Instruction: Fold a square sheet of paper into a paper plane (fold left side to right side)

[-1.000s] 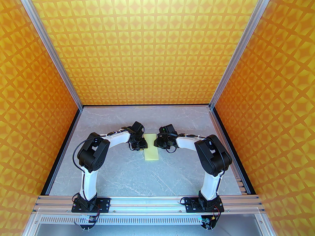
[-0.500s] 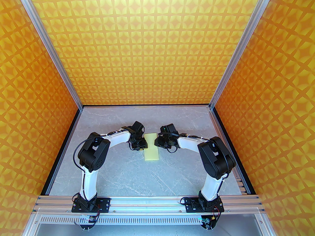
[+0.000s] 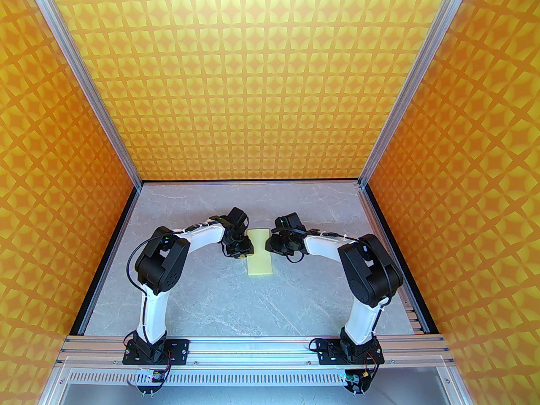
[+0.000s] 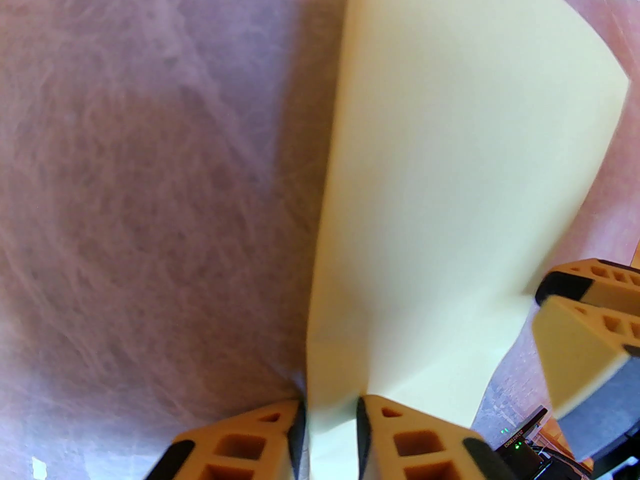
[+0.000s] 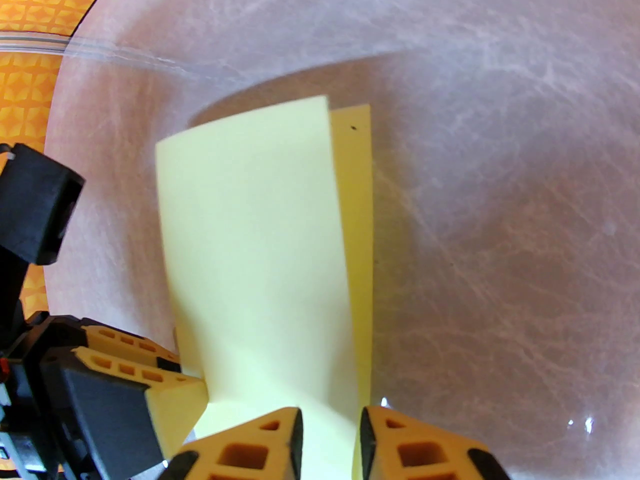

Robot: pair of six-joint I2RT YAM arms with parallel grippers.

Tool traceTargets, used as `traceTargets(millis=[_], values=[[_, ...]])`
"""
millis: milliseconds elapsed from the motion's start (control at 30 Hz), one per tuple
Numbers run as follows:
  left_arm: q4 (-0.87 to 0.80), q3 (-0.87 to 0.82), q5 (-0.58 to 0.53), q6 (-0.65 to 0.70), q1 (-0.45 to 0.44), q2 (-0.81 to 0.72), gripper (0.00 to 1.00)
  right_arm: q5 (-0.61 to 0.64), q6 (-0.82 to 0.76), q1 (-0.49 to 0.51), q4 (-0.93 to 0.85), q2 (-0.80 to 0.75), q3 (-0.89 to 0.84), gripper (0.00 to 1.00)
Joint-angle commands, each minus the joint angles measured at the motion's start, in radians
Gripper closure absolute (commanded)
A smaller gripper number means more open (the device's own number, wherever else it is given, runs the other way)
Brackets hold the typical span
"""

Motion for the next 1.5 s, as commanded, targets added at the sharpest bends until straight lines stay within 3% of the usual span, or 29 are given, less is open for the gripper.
traceTargets(millis=[0,300,733,1033,1267,1400,1467], values=[[0.089,0.008,-0.079,0.008,-0.012,0.084,0.67,-0.015,-0.018,0.001,-0.003,0.037,0.03,0.79],[0.079,0.051,-0.08,0.019,-0.013,0.115,0.55,-0.027,-0.016,0.001,0.008,0.047,0.04,0.86],[-0.001,0.148,-0.137,0.02,-0.026,0.201,0.55,-0.042,-0.014,0.002,0.01,0.055,0.045,0.86],[-0.055,0.179,-0.185,0.005,-0.03,0.244,0.63,-0.04,-0.013,0.001,0.008,0.043,0.04,0.83],[-0.058,0.179,-0.191,0.0,-0.03,0.256,0.65,-0.008,-0.014,0.001,-0.007,0.007,0.028,0.69],[-0.057,0.175,-0.192,-0.003,-0.03,0.257,0.66,0.022,-0.013,0.001,-0.012,-0.035,0.011,0.7],[-0.056,0.176,-0.192,-0.001,-0.03,0.257,0.66,0.018,-0.003,0.001,0.006,-0.053,-0.004,0.75]])
